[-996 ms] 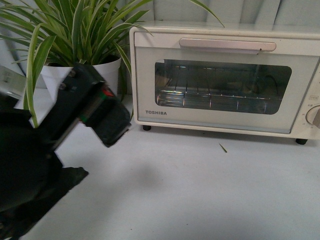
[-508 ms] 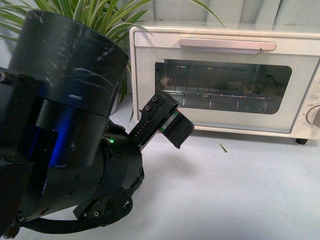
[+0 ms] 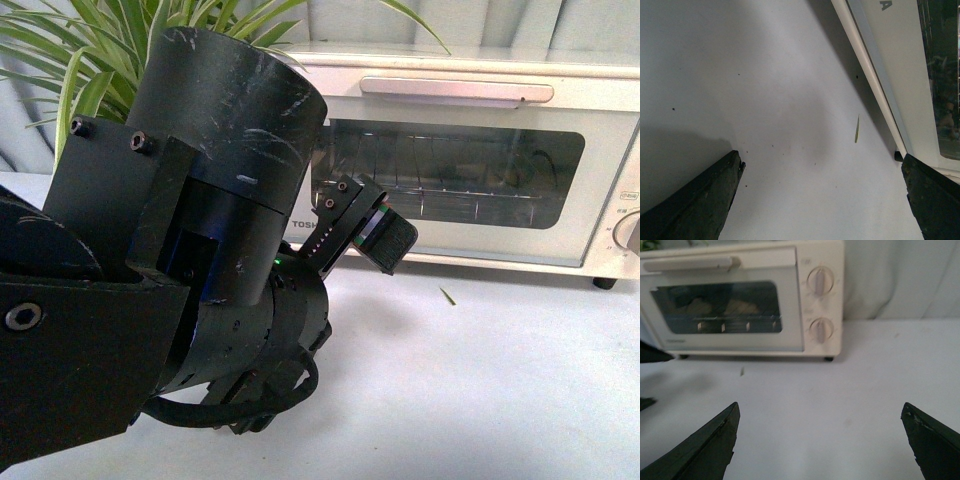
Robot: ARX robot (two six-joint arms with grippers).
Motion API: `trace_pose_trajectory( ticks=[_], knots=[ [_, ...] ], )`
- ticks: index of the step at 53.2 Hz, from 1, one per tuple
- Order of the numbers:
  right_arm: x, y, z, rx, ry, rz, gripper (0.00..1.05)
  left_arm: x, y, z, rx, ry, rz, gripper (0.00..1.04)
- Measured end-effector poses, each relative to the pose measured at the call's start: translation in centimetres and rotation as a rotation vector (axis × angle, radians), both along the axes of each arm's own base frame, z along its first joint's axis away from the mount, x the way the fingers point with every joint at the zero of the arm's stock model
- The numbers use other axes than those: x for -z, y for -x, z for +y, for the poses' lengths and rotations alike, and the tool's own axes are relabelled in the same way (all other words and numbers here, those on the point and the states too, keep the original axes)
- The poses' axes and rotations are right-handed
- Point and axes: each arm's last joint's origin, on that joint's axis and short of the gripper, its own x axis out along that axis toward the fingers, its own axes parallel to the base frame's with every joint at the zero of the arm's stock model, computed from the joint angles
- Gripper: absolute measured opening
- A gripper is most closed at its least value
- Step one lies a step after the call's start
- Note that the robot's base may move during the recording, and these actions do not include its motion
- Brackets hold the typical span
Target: Open oven
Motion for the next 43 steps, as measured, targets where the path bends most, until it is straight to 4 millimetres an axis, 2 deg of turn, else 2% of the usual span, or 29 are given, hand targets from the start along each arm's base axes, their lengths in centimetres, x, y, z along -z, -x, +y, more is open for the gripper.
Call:
trace_pose_trajectory(
  ticks=[7,19,27,33,37,43],
  knots=[
    [-0.9,-1.0,0.3,-0.011,-0.121,0.045,0.95,0.0,0.0,0.0,-0.005,0.003,0.002,0.98],
    [-5.7,-5.0,1.7,-0.023,-0.108,0.008,0.95,0.0,0.0,0.0,-0.011,0.009,0.005,0.98],
    [-8.5,-8.9,3.5,-0.041,-0.089,0.062,0.95,0.0,0.0,0.0,-0.012,0.009,0.005,0.98],
    [-10.8,-13.0,5.5,-0.047,-0.107,0.124,0.95,0.0,-0.1,0.2,-0.015,0.008,0.005,0.98],
    [-11.7,-15.2,6.6,-0.041,-0.117,0.164,0.95,0.0,-0.2,0.4,-0.02,0.007,0.007,0.98],
    [-12.1,-17.0,7.5,-0.018,-0.116,0.182,0.95,-0.1,-0.3,0.6,-0.02,0.012,0.008,0.98]
  ],
)
